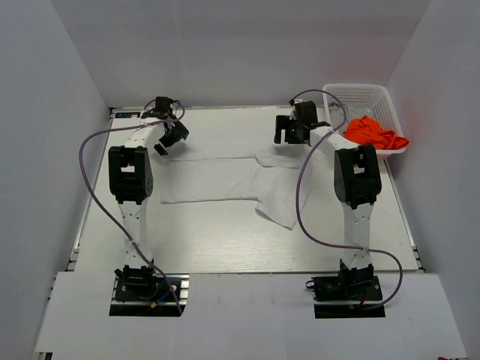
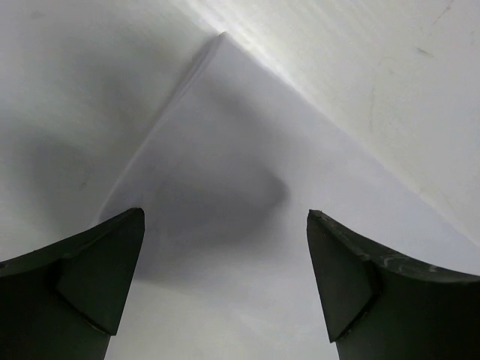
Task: Fold and stack the t-shirts
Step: Fold the flattened tshirt in 1/3 of the way
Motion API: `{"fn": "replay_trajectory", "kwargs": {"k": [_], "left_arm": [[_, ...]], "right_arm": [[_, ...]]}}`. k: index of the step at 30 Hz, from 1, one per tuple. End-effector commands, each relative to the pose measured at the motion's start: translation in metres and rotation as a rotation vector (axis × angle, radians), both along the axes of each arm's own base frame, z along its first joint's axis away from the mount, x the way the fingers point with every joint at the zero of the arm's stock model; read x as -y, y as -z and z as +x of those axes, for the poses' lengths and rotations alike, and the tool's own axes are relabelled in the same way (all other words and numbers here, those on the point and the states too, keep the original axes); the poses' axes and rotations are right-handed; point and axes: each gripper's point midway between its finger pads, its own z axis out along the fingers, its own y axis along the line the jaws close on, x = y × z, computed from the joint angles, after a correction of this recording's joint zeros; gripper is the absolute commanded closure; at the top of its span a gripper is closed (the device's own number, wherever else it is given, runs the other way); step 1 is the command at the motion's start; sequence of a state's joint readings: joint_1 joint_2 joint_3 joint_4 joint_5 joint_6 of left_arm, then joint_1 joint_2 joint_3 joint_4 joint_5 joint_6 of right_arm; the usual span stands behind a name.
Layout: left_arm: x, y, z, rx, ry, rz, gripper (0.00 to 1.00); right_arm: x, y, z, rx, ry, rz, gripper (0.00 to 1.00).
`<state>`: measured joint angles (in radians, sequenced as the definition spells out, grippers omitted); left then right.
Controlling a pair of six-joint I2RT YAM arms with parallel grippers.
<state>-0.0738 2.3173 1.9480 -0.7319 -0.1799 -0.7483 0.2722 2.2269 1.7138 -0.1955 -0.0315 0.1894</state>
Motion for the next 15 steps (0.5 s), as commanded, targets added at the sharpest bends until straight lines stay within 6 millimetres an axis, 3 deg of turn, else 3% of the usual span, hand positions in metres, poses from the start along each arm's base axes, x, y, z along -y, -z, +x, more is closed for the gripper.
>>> {"fn": "replay_trajectory", "kwargs": {"k": [1,2,3,4,5,6,7,8,9,10,11,14,15], "left_arm": [[-0.02,-0.065,-0.024,0.102,-0.029,0.073,0.01],[-0.024,-0.052,-0.049,0.05,-0.034,0.089,0.01],[-0.027,-0.081,-0.058,0.108,-0.042,0.093,0.01],[-0.029,-0.084,-0.072,0.098,-0.06,0.095,0.01],[-0.03,-0.069,-0.097,0.045,-0.081,0.086,0.01],[-0.033,-0.09,-0.112,0.083,-0.109,0.082,0.01],[-0.033,-0.09,-0.127,0.075,-0.127,0.072,0.01],[-0.034,-0.067,-0.156,0.006,-0.147,0.069,0.01],[-0.028,-0.061,-0.17,-0.007,-0.178,0.02,0.01],[-0.024,-0.059,-0.176,0.014,-0.167,-0.006,0.01],[-0.022,-0.047,-0.202,-0.021,-0.156,-0.021,0.01],[-0.021,-0.028,-0.231,-0.052,-0.185,-0.041,0.01],[-0.021,-0.03,-0.233,-0.029,-0.192,-0.049,0.04]], "right_arm": [[-0.003,-0.105,-0.008,0.26,-0.07,-0.024,0.11],[0.001,-0.113,-0.023,0.267,-0.068,-0.021,0.09],[0.0,-0.102,-0.037,0.241,-0.07,-0.014,0.09],[-0.003,-0.121,-0.048,0.272,-0.082,0.004,0.09],[-0.002,-0.121,-0.067,0.259,-0.09,0.015,0.09],[-0.002,-0.103,-0.085,0.195,-0.084,0.029,0.09],[0.0,-0.127,-0.097,0.234,-0.076,0.054,0.09],[0.001,-0.107,-0.114,0.176,-0.066,0.065,0.09],[0.002,-0.09,-0.131,0.129,-0.071,0.057,0.09],[0.002,-0.095,-0.141,0.132,-0.078,0.064,0.09],[0.005,-0.086,-0.157,0.099,-0.077,0.062,0.09],[0.006,-0.073,-0.19,0.047,-0.074,0.074,0.09],[0.005,-0.079,-0.195,0.061,-0.08,0.086,0.09]]}}
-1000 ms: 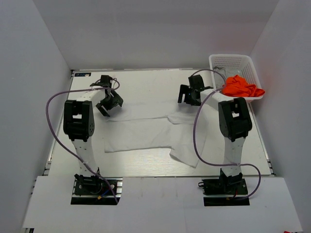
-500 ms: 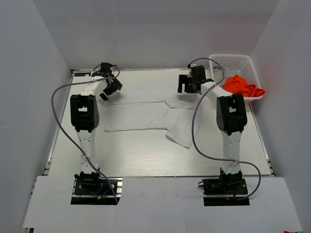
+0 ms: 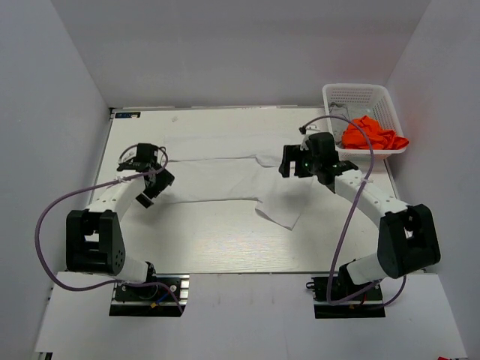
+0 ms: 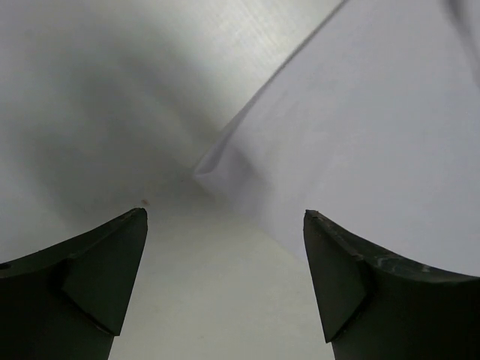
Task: Fold and stack the t-shirts
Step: Fold the flattened tshirt in 1/3 of the way, then grap the side of the flattened tshirt closest away from the robot with both arms
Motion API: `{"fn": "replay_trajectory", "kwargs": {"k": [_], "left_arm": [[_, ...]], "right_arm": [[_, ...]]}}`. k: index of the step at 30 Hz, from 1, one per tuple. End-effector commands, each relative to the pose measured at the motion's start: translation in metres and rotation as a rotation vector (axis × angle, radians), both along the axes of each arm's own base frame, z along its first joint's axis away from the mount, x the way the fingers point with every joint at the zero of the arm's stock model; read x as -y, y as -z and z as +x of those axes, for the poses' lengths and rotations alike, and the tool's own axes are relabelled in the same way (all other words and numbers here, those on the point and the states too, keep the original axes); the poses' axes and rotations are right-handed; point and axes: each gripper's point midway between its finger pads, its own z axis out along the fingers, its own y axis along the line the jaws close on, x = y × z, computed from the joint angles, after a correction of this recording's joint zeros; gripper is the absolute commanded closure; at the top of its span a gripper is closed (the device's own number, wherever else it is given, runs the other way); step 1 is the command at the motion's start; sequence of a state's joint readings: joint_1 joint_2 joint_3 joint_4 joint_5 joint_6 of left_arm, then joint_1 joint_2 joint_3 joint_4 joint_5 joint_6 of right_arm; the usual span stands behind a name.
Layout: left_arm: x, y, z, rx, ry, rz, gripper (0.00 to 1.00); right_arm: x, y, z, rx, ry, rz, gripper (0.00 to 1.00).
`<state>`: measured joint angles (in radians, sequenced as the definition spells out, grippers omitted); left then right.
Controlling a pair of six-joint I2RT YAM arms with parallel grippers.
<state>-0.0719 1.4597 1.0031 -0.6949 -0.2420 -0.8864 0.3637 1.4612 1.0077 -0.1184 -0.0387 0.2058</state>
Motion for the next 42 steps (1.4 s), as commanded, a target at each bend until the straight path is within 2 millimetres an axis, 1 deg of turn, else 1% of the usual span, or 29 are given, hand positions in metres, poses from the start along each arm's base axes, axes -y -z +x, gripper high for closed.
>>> {"fn": "replay_trajectory", "kwargs": {"k": [1,2,3,4,5,6,8,12,15,16,19,20,21,22,24,26,28,29,31,32,33,35,36,37,38,39,40,41,42], "left_arm": [[0.002,0.021,-0.021,-0.015,-0.042,-0.041,0.06],[0.002,0.023,-0.021,-0.014,-0.042,-0.041,0.08],[0.002,0.022,-0.019,-0.005,-0.042,-0.042,0.11],[0.002,0.027,-0.023,-0.019,-0.043,-0.041,0.12],[0.0,0.028,-0.02,-0.003,-0.047,-0.033,0.14],[0.0,0.028,-0.02,-0.002,-0.047,-0.032,0.15],[-0.002,0.04,-0.021,-0.037,-0.052,-0.02,0.15],[-0.004,0.059,-0.022,-0.086,-0.057,-0.004,0.23],[-0.002,0.069,-0.021,-0.102,-0.054,-0.011,0.39],[0.0,0.072,-0.022,-0.112,-0.05,-0.019,0.6],[0.001,0.082,-0.031,-0.14,-0.054,-0.03,0.89],[0.001,0.082,-0.031,-0.14,-0.054,-0.03,1.0],[0.001,0.082,-0.033,-0.147,-0.064,-0.034,1.0],[0.001,0.085,-0.036,-0.156,-0.065,-0.033,1.0],[0.001,0.082,-0.035,-0.146,-0.064,-0.034,1.0],[0.001,0.08,-0.034,-0.136,-0.064,-0.035,1.0],[0.001,0.08,-0.034,-0.136,-0.064,-0.035,1.0],[0.001,0.08,-0.034,-0.136,-0.064,-0.035,1.0],[0.001,0.08,-0.034,-0.136,-0.064,-0.035,1.0],[0.001,0.08,-0.036,-0.146,-0.064,-0.034,1.0],[0.001,0.077,-0.032,-0.135,-0.064,-0.035,1.0],[0.002,0.075,-0.029,-0.126,-0.064,-0.036,1.0],[0.001,0.078,-0.033,-0.147,-0.064,-0.034,1.0],[0.001,0.074,-0.029,-0.137,-0.056,-0.031,1.0],[0.001,0.075,-0.031,-0.146,-0.056,-0.03,1.0],[0.002,0.072,-0.027,-0.135,-0.056,-0.031,1.0],[0.002,0.072,-0.027,-0.135,-0.056,-0.031,1.0],[0.002,0.07,-0.026,-0.135,-0.056,-0.031,1.0],[0.001,0.07,-0.028,-0.144,-0.056,-0.03,1.0]], "right_arm": [[-0.001,0.01,-0.029,-0.061,0.002,0.033,0.09],[0.002,0.01,-0.037,-0.058,-0.001,0.038,0.09],[0.001,0.008,-0.039,-0.057,-0.001,0.042,0.09],[0.004,0.011,-0.043,-0.066,0.005,0.036,0.09],[0.004,0.015,-0.048,-0.08,0.007,0.037,0.09],[0.002,0.011,-0.052,-0.075,-0.002,0.049,0.09],[0.005,0.019,-0.06,-0.1,0.001,0.047,0.09],[0.007,0.031,-0.077,-0.15,-0.013,0.035,0.09],[0.008,0.044,-0.097,-0.22,-0.039,0.019,0.09],[0.01,0.051,-0.104,-0.248,-0.035,0.018,0.09],[0.015,0.066,-0.132,-0.342,-0.027,-0.011,0.09],[0.016,0.069,-0.137,-0.36,-0.026,-0.018,0.09],[0.015,0.068,-0.142,-0.369,-0.026,-0.021,0.09],[0.018,0.077,-0.158,-0.42,-0.03,-0.052,0.09],[0.017,0.082,-0.168,-0.456,-0.032,-0.06,0.09],[0.008,0.094,-0.189,-0.527,-0.071,-0.067,0.09],[-0.001,0.1,-0.197,-0.544,-0.092,-0.068,0.09],[-0.004,0.108,-0.198,-0.562,-0.098,-0.082,0.09],[-0.003,0.114,-0.193,-0.56,-0.051,-0.102,0.12],[-0.006,0.117,-0.188,-0.549,-0.036,-0.097,0.12],[-0.005,0.118,-0.182,-0.533,0.002,-0.104,0.13],[-0.003,0.121,-0.172,-0.508,0.052,-0.113,0.2],[-0.002,0.124,-0.168,-0.512,0.077,-0.119,0.31],[-0.004,0.123,-0.163,-0.502,0.088,-0.117,0.31],[-0.004,0.124,-0.162,-0.504,0.1,-0.118,0.52],[-0.005,0.123,-0.161,-0.502,0.107,-0.12,0.69],[-0.002,0.121,-0.153,-0.476,0.138,-0.126,0.93],[-0.002,0.118,-0.152,-0.469,0.141,-0.126,1.0],[-0.004,0.109,-0.146,-0.438,0.146,-0.107,1.0]]}}
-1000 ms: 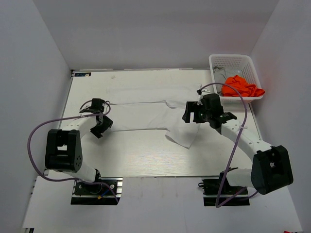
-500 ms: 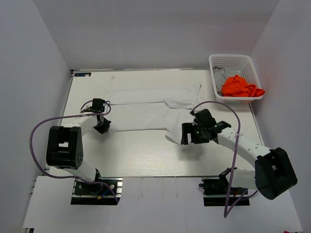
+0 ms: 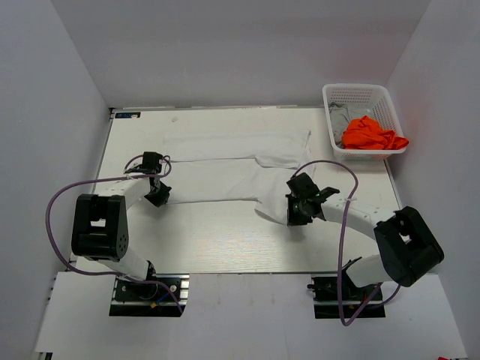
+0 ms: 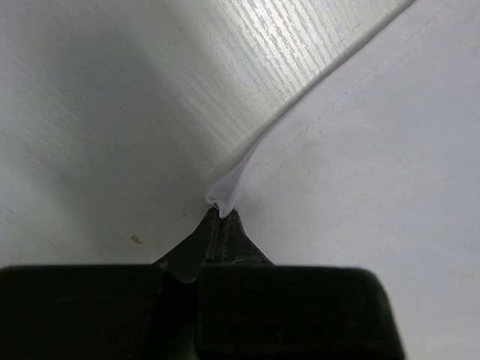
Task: Fold and stack the t-shirts
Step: Grap the side of the flattened tshirt closest away from the robot with both arms, then fold the other side of the tshirt into a rectangle
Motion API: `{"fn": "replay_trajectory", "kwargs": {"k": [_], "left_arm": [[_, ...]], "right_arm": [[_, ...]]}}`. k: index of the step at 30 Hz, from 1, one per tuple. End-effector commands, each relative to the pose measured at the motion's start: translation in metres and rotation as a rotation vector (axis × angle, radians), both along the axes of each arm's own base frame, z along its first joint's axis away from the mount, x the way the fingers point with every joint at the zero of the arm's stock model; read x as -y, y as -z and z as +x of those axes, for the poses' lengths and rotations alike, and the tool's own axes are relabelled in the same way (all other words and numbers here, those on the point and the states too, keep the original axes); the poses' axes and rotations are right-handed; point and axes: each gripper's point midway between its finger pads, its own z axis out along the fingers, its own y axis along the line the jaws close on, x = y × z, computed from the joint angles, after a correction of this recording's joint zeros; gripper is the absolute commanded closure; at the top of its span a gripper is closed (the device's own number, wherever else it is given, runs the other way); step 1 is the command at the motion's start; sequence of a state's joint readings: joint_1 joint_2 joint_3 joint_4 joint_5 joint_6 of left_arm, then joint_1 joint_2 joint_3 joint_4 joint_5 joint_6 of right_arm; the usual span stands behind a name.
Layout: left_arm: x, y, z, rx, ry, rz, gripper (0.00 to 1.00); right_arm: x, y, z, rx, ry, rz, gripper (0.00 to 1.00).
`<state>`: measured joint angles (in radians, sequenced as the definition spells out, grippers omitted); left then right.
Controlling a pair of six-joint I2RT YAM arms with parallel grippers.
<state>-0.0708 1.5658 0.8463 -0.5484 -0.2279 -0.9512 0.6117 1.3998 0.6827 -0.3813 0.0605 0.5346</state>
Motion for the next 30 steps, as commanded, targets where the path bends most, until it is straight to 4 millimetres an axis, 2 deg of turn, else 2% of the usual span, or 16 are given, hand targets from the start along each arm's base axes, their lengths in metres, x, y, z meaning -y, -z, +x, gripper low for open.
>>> {"fn": "replay_trajectory", "kwargs": {"k": [1,5,7,12,13,15,16,17,18,20,21,22,25,27,28,30], "left_arm": [[0.0,-0.002,-0.003,-0.029,-0.002,-0.002,1.0],[0.0,-0.016,0.006,-0.008,0.007,0.0,1.0],[0.002,-0.022,0.01,0.001,0.01,-0.009,1.0],[0.007,-0.038,0.04,0.035,0.025,-0.025,1.0],[0.008,-0.042,0.049,0.032,0.025,-0.025,1.0],[0.008,-0.045,0.059,0.03,0.025,-0.025,1.0],[0.009,-0.055,0.073,0.062,0.025,-0.027,1.0],[0.009,-0.048,0.072,0.025,0.025,-0.025,1.0],[0.007,-0.049,0.077,0.021,0.019,-0.01,1.0],[0.002,-0.057,0.089,0.026,-0.003,-0.006,1.0],[-0.003,-0.052,0.093,0.01,-0.016,0.005,1.0],[-0.002,-0.061,0.105,0.039,-0.016,0.004,1.0],[-0.014,-0.063,0.117,0.035,-0.055,0.021,1.0],[-0.021,-0.064,0.125,0.044,-0.07,0.029,1.0],[-0.021,-0.071,0.135,0.068,-0.071,0.028,1.0],[-0.025,-0.063,0.144,0.058,-0.08,0.029,1.0]], "right_arm": [[-0.008,-0.026,0.032,0.128,0.06,0.019,1.0],[-0.022,-0.071,0.059,0.267,0.057,0.108,1.0],[-0.024,-0.085,0.073,0.319,0.071,0.112,1.0],[-0.02,-0.11,0.116,0.404,0.129,0.102,1.0],[-0.02,-0.125,0.135,0.453,0.153,0.126,1.0],[-0.022,-0.131,0.147,0.475,0.154,0.148,1.0],[-0.019,-0.139,0.161,0.498,0.176,0.157,1.0],[-0.019,-0.151,0.171,0.525,0.173,0.159,1.0],[-0.017,-0.147,0.178,0.519,0.181,0.145,1.0],[-0.015,-0.158,0.2,0.54,0.192,0.149,1.0],[-0.013,-0.149,0.206,0.515,0.197,0.14,1.0],[-0.018,-0.15,0.215,0.512,0.185,0.151,1.0],[-0.019,-0.169,0.247,0.557,0.19,0.174,1.0],[-0.013,-0.163,0.26,0.553,0.197,0.152,1.0],[-0.014,-0.17,0.273,0.572,0.202,0.153,1.0],[-0.005,-0.161,0.285,0.562,0.207,0.121,1.0]]}}
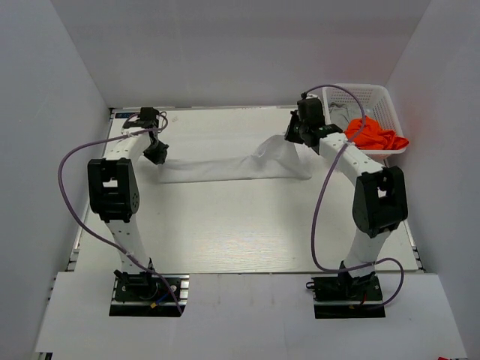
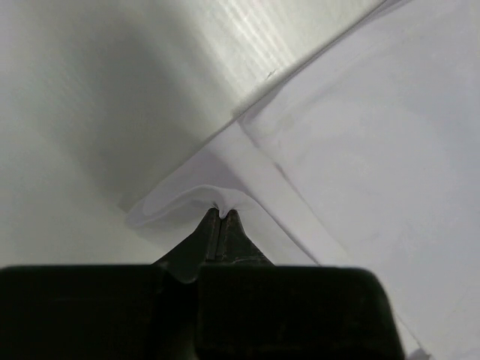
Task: Fold and stack the t-shirts
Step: Fold the other side of the tshirt into a rectangle
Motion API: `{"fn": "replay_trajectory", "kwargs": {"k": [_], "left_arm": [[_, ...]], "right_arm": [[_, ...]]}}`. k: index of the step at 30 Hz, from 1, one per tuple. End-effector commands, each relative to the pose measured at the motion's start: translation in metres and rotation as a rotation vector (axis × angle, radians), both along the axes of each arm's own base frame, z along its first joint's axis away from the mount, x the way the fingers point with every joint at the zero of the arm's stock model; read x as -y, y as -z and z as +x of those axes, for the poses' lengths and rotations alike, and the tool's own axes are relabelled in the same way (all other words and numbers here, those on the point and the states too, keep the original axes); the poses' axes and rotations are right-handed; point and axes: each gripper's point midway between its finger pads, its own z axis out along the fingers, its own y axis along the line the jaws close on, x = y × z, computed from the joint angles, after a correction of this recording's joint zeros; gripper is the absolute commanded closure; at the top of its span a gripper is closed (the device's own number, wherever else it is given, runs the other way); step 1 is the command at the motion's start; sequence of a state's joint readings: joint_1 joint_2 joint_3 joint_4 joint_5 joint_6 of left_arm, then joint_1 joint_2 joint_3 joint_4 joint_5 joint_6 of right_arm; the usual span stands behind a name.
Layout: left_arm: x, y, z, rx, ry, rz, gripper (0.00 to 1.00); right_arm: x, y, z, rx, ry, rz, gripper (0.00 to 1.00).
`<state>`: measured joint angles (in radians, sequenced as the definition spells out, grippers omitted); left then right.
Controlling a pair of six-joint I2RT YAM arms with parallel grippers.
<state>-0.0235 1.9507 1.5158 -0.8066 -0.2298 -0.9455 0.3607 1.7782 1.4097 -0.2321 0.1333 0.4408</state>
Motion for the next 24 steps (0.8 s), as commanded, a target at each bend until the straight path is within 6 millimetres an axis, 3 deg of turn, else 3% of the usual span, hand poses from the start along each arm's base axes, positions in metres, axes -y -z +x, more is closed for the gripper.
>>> {"fn": "replay_trajectory", "kwargs": {"k": [1,2,3,5,6,7,8,9,10,11,13,14,15,16,17,18,19,20,21,23,24], "left_arm": [[-0.013,-0.019,0.025,0.054,-0.03,0.029,1.0],[-0.014,-0.017,0.032,0.059,-0.012,0.037,1.0],[-0.012,-0.012,0.044,0.062,-0.008,0.028,1.0],[-0.011,-0.005,0.055,0.05,0.025,0.031,0.98],[-0.011,-0.014,0.067,0.069,0.033,0.035,0.86],[-0.013,0.001,0.069,0.033,0.047,0.05,0.62],[-0.013,0.004,0.075,0.031,0.047,0.05,0.46],[-0.018,-0.008,0.087,0.062,0.034,0.079,0.32],[-0.022,-0.008,0.087,0.045,0.027,0.095,0.25],[-0.023,-0.005,0.092,0.046,0.023,0.105,0.12],[-0.024,-0.023,0.101,0.082,0.033,0.111,0.02],[-0.024,-0.024,0.103,0.09,0.042,0.116,0.0],[-0.022,-0.036,0.103,0.117,0.059,0.11,0.0],[-0.021,-0.042,0.104,0.135,0.078,0.108,0.0],[-0.019,-0.041,0.106,0.158,0.093,0.106,0.0],[-0.016,-0.046,0.106,0.173,0.118,0.1,0.0],[-0.015,-0.056,0.106,0.2,0.132,0.099,0.0],[-0.012,-0.057,0.108,0.217,0.154,0.092,0.0],[-0.007,-0.055,0.109,0.222,0.171,0.065,0.0],[0.012,-0.057,0.112,0.247,0.259,0.06,0.0],[0.021,-0.054,0.117,0.276,0.284,0.023,0.0]], "right_arm": [[0.007,-0.014,0.033,0.056,0.002,-0.021,1.0],[0.008,-0.018,0.042,0.071,0.005,-0.027,1.0],[0.008,0.004,0.049,0.034,0.005,-0.036,1.0],[0.007,0.003,0.062,0.048,-0.008,-0.037,1.0],[0.011,0.026,0.073,-0.002,0.0,-0.046,1.0],[0.008,0.018,0.084,0.019,-0.005,-0.038,0.83],[0.009,0.02,0.091,0.017,0.001,-0.038,0.63],[0.005,0.027,0.109,0.02,-0.009,-0.031,0.43],[0.006,0.027,0.117,0.035,-0.025,-0.046,0.35],[0.003,0.027,0.121,0.039,-0.035,-0.046,0.33],[-0.001,0.023,0.133,0.067,-0.083,-0.075,0.33],[0.0,0.005,0.133,0.104,-0.087,-0.079,0.31],[0.001,0.015,0.126,0.087,-0.106,-0.107,0.28],[0.0,0.012,0.124,0.103,-0.113,-0.107,0.28],[-0.002,-0.02,0.117,0.16,-0.138,-0.093,0.28],[-0.007,0.012,0.096,0.085,-0.19,-0.078,0.14],[-0.008,0.012,0.088,0.08,-0.206,-0.063,0.14],[-0.018,0.009,0.081,0.092,-0.247,-0.031,0.1],[-0.016,0.016,0.06,0.058,-0.262,-0.013,0.1],[-0.022,0.012,0.045,0.055,-0.284,0.014,0.1],[-0.018,0.039,0.023,-0.02,-0.276,0.021,0.1]]}}
